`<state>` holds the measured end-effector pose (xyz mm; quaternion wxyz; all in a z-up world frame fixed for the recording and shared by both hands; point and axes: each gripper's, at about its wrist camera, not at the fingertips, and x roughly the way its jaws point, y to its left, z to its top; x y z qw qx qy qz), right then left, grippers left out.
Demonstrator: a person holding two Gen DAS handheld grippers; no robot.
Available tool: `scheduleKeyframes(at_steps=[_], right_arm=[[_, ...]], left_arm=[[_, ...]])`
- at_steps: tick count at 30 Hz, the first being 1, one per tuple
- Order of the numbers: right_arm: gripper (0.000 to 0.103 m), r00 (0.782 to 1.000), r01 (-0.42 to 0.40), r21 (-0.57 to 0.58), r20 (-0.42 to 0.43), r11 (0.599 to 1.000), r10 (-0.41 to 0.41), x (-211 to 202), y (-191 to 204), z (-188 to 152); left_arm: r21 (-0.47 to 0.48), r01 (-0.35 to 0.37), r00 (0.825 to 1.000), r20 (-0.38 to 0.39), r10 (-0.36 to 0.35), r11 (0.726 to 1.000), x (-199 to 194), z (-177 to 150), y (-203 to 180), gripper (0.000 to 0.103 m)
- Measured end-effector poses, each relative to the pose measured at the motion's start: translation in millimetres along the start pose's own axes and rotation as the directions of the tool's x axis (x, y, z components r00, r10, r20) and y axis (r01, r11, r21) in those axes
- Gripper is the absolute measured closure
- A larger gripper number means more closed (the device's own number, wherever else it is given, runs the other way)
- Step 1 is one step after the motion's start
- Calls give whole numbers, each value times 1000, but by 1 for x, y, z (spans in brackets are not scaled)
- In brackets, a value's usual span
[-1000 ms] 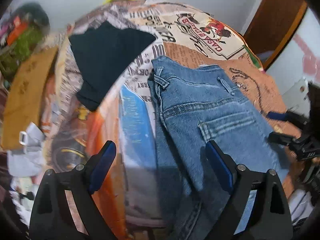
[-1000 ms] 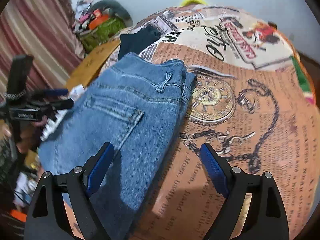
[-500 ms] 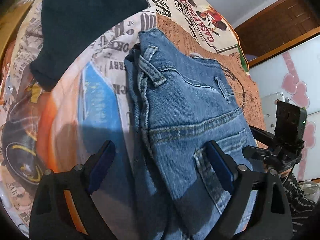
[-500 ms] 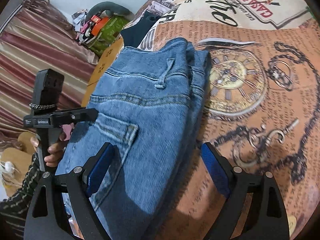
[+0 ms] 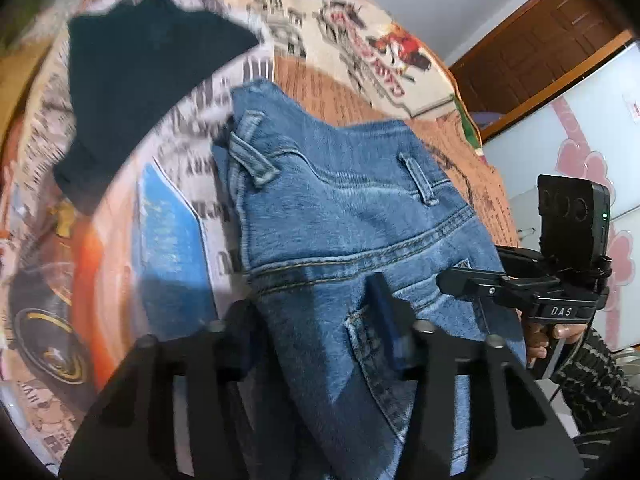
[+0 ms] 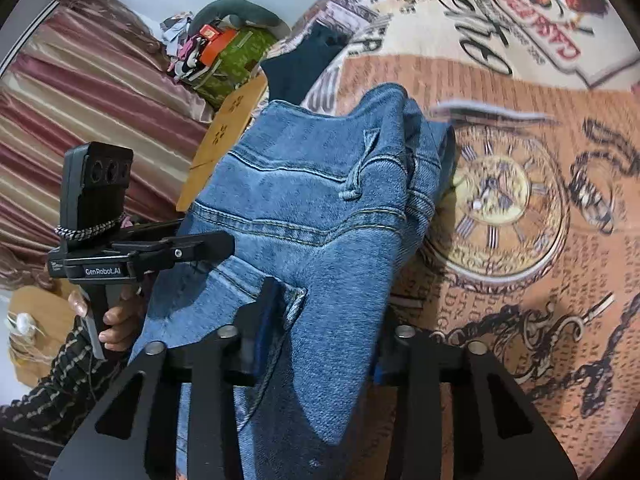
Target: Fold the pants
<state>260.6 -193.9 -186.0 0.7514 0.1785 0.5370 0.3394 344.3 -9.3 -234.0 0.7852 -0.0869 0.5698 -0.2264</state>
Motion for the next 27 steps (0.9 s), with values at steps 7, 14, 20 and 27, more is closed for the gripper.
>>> scheduleKeyframes(at_steps=[7,14,20,27], right_arm=[[77,995,50,-136,96,990,-37,-24,41,19],[79,968,68,-242,252,968,-5,-55,90,65],[79,938,97,-310,346,946,17,-50,125,106],[80,929,88,-341,366,936,46,-14,137,158]], left_arm=[[81,-85,982,178,69,993,-56,-3,-20,66],[85,-119,924,375,79,989,-122,23,-19,66],[73,-170,866,488,114,983,-161,54,-3,67],[13,-206,835,524,169,979,-165,94,47,67]])
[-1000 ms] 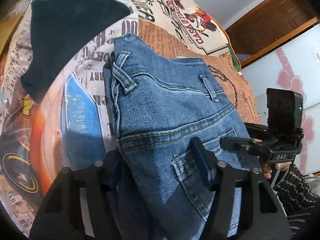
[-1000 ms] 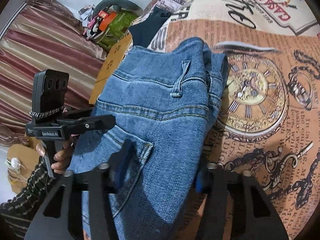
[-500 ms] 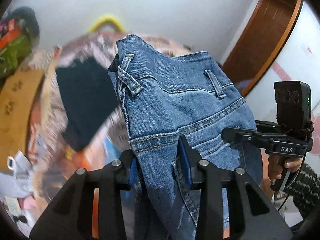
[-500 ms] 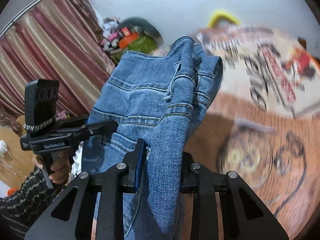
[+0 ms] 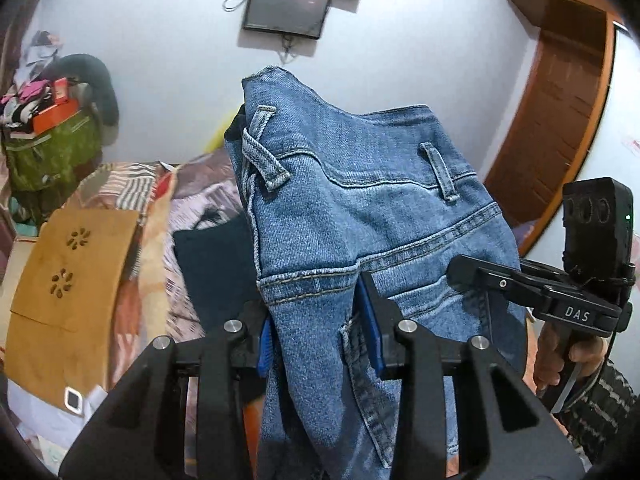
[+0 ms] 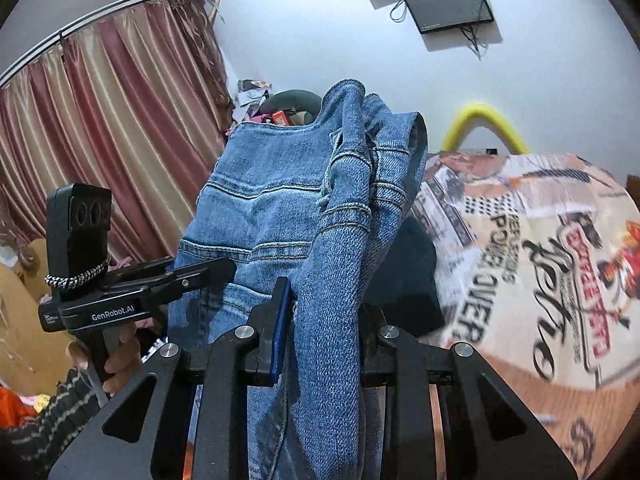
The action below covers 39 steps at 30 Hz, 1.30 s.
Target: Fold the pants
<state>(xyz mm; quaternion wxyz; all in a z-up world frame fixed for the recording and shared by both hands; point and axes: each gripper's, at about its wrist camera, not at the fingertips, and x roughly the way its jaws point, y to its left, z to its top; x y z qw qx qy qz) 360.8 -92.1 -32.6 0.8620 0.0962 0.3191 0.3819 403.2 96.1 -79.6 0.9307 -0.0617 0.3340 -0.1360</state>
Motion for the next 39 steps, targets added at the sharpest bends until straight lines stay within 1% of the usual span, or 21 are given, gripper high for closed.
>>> scheduleKeyframes(at_steps=[2,6,10,12,14,16,17,18,19,20,21,22,23,26,29,32,34,36,37,38,39], right_arm=[[80,1000,-13,-9,-10,1000,13,20,-5,5],[80,999,18,-33,-50,999,-20,69,-19,11],[80,992,52,-24,-114,998,-54,110,-35,7],[80,984,83,-37,-157,996,-87,136,-48,-1],[80,973,118,-44,-196,992,-125,153,-59,-10],[79,956,159,-40,-245,987,-164,171,-73,-20],[78,938,195,-50,-282,980,-201,182,-80,-28],[77,923,221,-64,-308,973,-230,188,-84,-34],[76,915,239,-87,-314,967,-254,191,-86,-39],[75,921,233,-102,-297,967,-253,188,-85,-43],[74,922,228,-105,-295,968,-249,184,-84,-44],[74,920,236,-114,-294,965,-259,182,-82,-44],[71,917,242,-135,-292,961,-272,180,-78,-45],[69,909,260,-174,-288,950,-301,169,-67,-47],[69,904,283,-197,-273,939,-329,152,-56,-49],[69,918,283,-196,-226,939,-324,128,-50,-43],[69,934,279,-180,-179,943,-310,104,-39,-36],[69,952,265,-160,-110,951,-284,67,-20,-26],[69,958,259,-158,-88,953,-274,56,-14,-23],[69,964,250,-153,-53,956,-260,36,-3,-19],[69,970,236,-152,-26,960,-242,18,10,-15]], left_arm=[[0,-30,1000,7,30,1000,14,2,14,67],[3,-89,996,8,89,996,50,0,38,66],[-50,-102,994,-46,100,994,97,-12,70,66],[-71,-102,992,-79,96,992,124,-21,85,67],[-67,-109,989,-112,101,992,151,-32,93,66],[-81,-121,977,-187,104,989,188,-46,102,65],[-88,-124,971,-218,103,988,202,-52,105,65],[-96,-136,959,-264,107,986,219,-61,108,65],[-100,-153,946,-302,117,983,232,-71,109,62],[-108,-160,944,-307,120,981,235,-75,110,61],[-120,-162,952,-282,122,979,232,-78,110,61],[-124,-160,955,-270,122,979,228,-79,110,61],[-128,-161,954,-274,121,979,226,-79,110,61],[-149,-182,945,-300,131,972,215,-77,115,61],[-116,-211,945,-277,172,971,186,-69,105,61],[-54,-222,955,-214,206,973,139,-56,81,61],[-28,-222,962,-167,214,975,103,-46,64,61],[-21,-216,969,-123,212,976,71,-38,48,61],[-21,-212,974,-93,209,977,48,-33,38,61],[-20,-211,975,-72,209,977,35,-29,32,61],[-15,-214,976,-38,214,977,12,-25,21,61]])
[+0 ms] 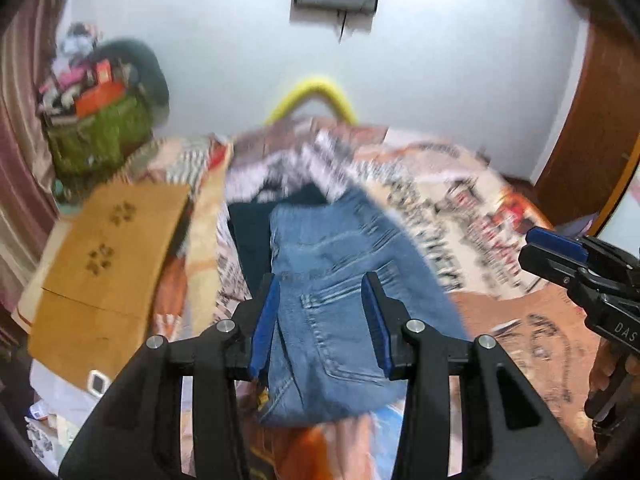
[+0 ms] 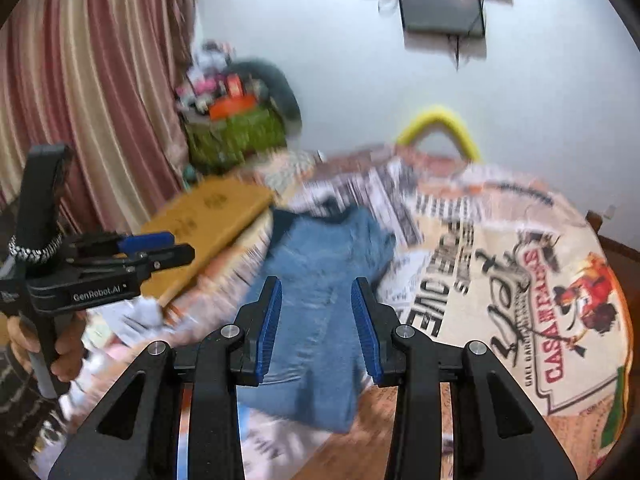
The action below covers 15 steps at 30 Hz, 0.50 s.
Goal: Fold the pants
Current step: 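Lower the folded jeans beside the navy garment and open both tools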
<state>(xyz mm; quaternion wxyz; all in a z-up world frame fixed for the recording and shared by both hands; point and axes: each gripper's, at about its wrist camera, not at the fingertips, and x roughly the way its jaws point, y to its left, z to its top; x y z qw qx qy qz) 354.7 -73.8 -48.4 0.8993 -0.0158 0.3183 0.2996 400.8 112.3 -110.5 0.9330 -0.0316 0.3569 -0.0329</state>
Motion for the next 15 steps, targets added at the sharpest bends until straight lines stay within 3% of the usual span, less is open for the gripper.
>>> scheduleKeyframes(at_steps=[6,10,15], right_arm=[[69,985,-19,-53,170,998,28,-102,46,10],[69,957,-6,-108,289,994,38,-167,82,-1],[64,917,9,-122,398,992,40,-221,115,-29]], left_arm=[[52,-33,982,187,23,998,-122,-3,-34,61],[63,-50,954,297,29,997,-196,-26,-55,61],[48,-46,923,385,24,998,-261,-62,-72,60]])
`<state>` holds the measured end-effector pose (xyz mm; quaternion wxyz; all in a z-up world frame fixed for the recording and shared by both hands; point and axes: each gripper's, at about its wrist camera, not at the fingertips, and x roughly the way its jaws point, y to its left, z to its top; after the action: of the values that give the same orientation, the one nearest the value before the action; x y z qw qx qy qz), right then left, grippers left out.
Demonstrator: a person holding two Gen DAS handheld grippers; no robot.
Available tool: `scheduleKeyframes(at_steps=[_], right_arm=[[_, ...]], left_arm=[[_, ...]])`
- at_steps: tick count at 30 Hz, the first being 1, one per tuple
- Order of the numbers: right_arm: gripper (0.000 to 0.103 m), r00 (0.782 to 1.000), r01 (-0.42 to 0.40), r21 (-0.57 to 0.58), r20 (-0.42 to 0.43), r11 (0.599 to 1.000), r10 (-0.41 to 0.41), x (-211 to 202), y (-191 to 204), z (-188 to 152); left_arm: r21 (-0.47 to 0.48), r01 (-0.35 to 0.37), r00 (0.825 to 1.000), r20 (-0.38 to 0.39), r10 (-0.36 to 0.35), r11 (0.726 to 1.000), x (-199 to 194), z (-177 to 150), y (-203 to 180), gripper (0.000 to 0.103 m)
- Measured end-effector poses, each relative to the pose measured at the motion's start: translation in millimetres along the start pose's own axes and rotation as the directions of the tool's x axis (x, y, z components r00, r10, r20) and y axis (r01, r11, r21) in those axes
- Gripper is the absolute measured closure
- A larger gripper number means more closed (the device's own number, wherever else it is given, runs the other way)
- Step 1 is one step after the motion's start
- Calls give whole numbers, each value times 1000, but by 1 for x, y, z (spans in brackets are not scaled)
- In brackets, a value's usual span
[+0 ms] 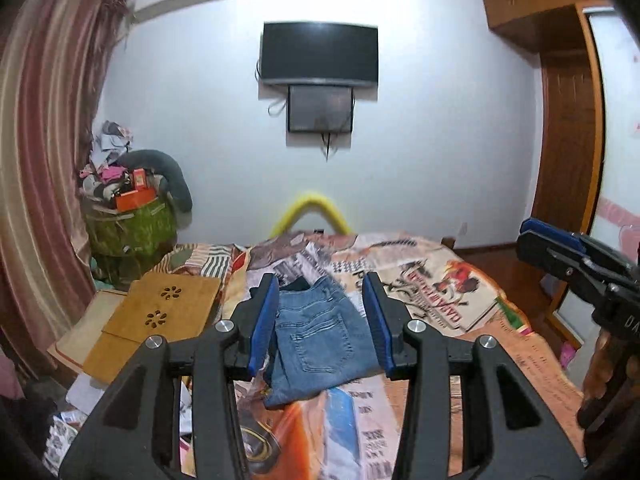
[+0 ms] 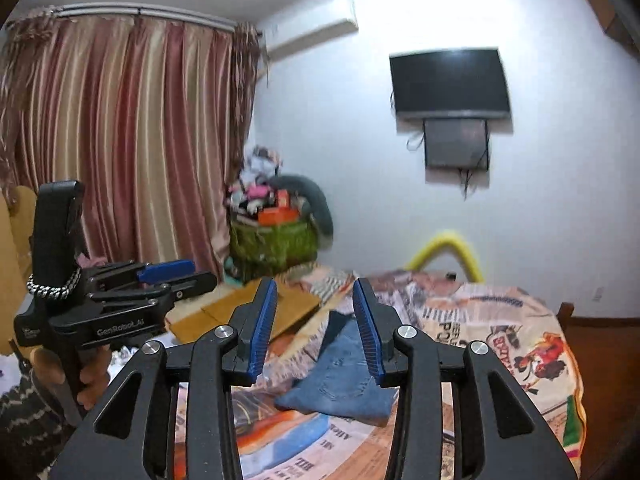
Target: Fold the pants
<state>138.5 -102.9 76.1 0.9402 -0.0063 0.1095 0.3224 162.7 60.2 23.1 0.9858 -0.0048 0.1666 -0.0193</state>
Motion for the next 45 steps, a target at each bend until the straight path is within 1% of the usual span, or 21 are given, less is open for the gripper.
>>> scheduleKeyframes(at_steps=[1,3,4,5,6,7,8,9,10,11,12,13,15,21,27,35,45], right_arm=[[62,1000,9,1,16,1000,-9,-8,4,-2],[56,999,28,3,38,1000,-28,-21,12,-7],[54,997,49,2,51,999,-49,-30,18,-11],[49,997,57,5,59,998,-57,-35,21,-12],[41,996,64,15,64,998,-65,-39,23,-15],[37,995,69,22,66,997,-70,-41,24,-17],[30,995,77,26,69,997,-79,-43,26,-19],[22,993,88,25,71,996,-90,-45,28,-19],[18,992,104,24,74,994,-106,-49,31,-21],[12,990,114,25,77,993,-116,-49,32,-21],[4,988,127,29,82,991,-129,-49,32,-22],[0,986,141,33,86,990,-143,-51,32,-22],[0,981,171,38,90,985,-174,-53,34,-23],[0,981,174,64,69,983,-179,-56,30,-25],[0,980,182,62,65,981,-186,-66,33,-33],[0,981,183,62,51,981,-187,-66,33,-34],[0,981,188,55,28,981,-190,-66,35,-39]], left_arm=[[-2,-11,1000,24,11,1000,-14,-3,-3,60],[-2,-29,998,63,30,1000,-37,-9,-8,55],[-4,-32,996,81,32,999,-49,-13,-11,50],[-5,-30,995,92,31,1000,-58,-16,-14,44],[-5,-30,994,106,31,1000,-68,-19,-16,41],[-2,-37,992,119,37,999,-76,-23,-18,33],[1,-46,991,127,45,999,-81,-25,-20,24],[5,-58,989,138,57,998,-87,-27,-23,20],[7,-65,987,148,64,998,-92,-29,-24,12],[5,-65,986,155,63,998,-97,-31,-26,8],[3,-63,985,159,61,998,-100,-33,-26,6],[1,-62,985,162,61,998,-101,-35,-26,4],[-5,-66,984,165,66,998,-102,-37,-26,1],[-12,-63,985,160,64,998,-104,-42,-27,0],[-16,-58,986,155,60,998,-102,-43,-27,0],[0,-55,988,144,54,999,-97,-47,-26,0],[-6,-48,992,121,48,999,-90,-53,-26,0]])
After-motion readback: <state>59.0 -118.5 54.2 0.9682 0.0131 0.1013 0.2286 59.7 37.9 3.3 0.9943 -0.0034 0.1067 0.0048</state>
